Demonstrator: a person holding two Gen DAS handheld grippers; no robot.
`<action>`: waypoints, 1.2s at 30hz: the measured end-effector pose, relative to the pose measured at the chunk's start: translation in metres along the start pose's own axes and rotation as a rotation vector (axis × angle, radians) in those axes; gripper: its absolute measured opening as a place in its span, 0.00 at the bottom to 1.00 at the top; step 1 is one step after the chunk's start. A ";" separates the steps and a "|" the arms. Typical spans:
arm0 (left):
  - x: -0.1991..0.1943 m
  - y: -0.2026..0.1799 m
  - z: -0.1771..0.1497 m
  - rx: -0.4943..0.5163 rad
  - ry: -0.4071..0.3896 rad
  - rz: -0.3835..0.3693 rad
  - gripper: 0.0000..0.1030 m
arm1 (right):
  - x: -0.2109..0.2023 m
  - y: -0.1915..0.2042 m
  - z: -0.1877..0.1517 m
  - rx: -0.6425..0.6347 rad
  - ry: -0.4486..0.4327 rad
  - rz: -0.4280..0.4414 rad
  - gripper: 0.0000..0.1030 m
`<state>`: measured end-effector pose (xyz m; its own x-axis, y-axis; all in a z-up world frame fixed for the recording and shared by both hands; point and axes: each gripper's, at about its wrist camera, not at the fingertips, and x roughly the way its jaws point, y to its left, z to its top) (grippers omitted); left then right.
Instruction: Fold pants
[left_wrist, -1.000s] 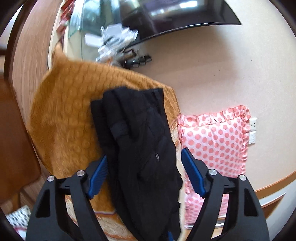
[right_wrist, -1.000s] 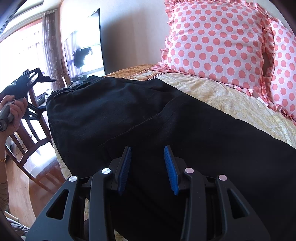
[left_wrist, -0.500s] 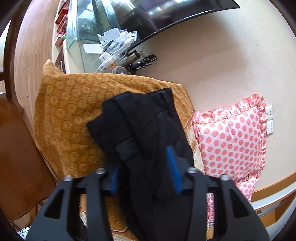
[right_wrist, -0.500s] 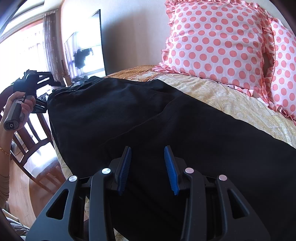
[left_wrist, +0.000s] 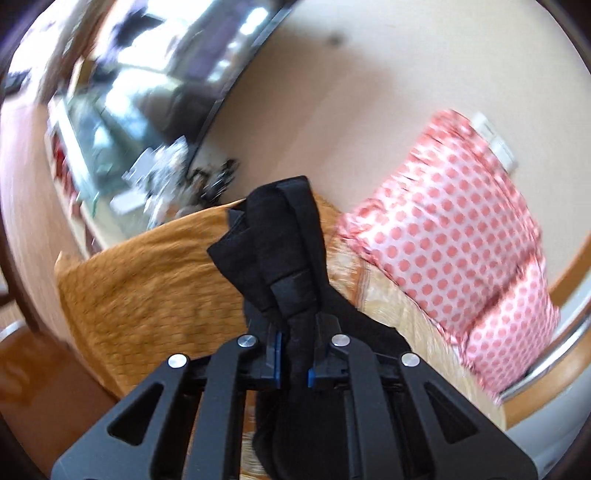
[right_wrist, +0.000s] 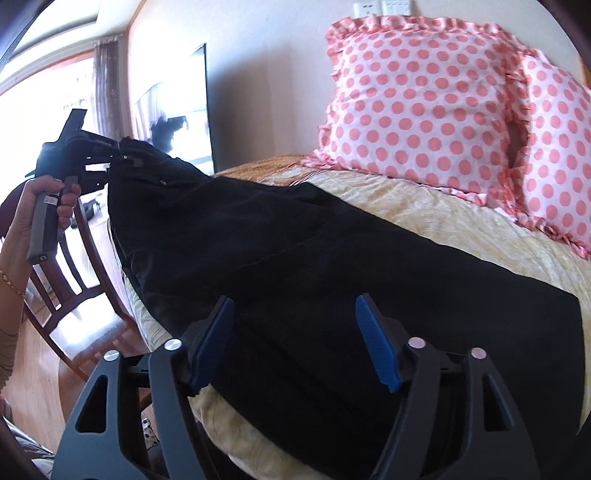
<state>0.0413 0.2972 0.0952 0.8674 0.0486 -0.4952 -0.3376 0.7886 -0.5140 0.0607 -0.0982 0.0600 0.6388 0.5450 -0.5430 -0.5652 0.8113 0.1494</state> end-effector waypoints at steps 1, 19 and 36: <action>-0.002 -0.019 -0.002 0.048 -0.003 -0.016 0.08 | -0.007 -0.005 -0.002 0.012 -0.009 -0.010 0.70; 0.016 -0.282 -0.129 0.593 0.212 -0.541 0.08 | -0.127 -0.112 -0.060 0.326 -0.127 -0.284 0.71; 0.018 -0.325 -0.272 0.896 0.308 -0.582 0.08 | -0.151 -0.146 -0.087 0.411 -0.112 -0.389 0.73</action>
<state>0.0672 -0.1256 0.0626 0.6375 -0.5291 -0.5601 0.5853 0.8053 -0.0944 0.0015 -0.3170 0.0482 0.8234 0.1907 -0.5344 -0.0424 0.9599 0.2771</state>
